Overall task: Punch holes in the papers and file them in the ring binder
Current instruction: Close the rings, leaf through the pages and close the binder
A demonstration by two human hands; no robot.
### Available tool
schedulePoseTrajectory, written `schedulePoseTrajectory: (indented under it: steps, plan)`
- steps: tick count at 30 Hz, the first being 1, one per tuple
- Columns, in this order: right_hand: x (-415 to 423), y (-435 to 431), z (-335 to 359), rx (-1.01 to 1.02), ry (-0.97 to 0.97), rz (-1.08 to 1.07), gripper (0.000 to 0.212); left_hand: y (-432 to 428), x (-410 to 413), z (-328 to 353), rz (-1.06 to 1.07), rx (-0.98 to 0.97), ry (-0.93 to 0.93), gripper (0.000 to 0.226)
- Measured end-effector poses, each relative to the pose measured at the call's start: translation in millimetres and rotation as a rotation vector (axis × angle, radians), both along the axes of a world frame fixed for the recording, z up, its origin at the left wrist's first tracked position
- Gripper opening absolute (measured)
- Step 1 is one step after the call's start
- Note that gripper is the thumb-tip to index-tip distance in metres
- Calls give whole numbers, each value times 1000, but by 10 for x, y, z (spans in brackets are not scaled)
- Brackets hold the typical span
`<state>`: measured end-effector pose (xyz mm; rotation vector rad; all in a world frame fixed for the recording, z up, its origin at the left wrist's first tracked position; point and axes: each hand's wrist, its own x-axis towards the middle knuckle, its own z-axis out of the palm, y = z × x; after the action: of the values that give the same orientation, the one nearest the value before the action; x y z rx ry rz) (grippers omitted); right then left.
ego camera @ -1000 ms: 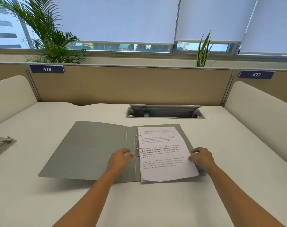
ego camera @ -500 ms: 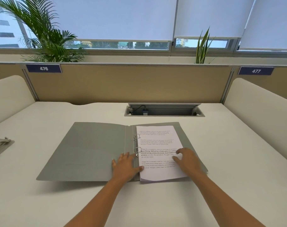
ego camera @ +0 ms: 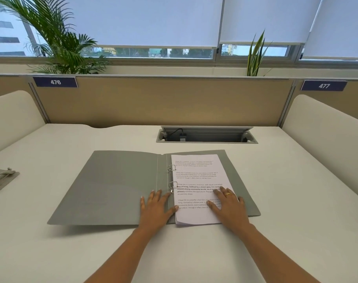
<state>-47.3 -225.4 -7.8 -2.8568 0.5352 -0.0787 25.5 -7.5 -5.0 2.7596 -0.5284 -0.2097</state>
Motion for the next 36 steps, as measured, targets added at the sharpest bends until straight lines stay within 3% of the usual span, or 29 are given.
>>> schedulePoseTrajectory:
  steps: [7,13,15,19,22,25,28,36]
  plan:
    - [-5,-11,-58,14,-25,-16,136,169,54,-16,135,-314,-21,46]
    - [-8,-8,-62,3,-21,-9,125,521,139,-69,216,-273,-170,36]
    - [-11,-1,-65,-3,-26,-2,107,699,160,-77,315,-185,-228,34]
    - [-4,-1,-72,-16,-26,0,100,1060,154,-48,625,-126,-357,41]
    - [-7,-6,-80,4,-25,1,90,1307,189,37,964,-353,-282,63]
    - [-10,-18,-87,-2,-17,2,63,1409,202,89,1137,-751,-292,74]
    - [-9,-17,-79,-2,-19,6,57,1446,239,113,1229,-1083,-298,78]
    - [-2,-4,-21,12,10,-1,57,1343,251,422,1250,-1593,-242,76]
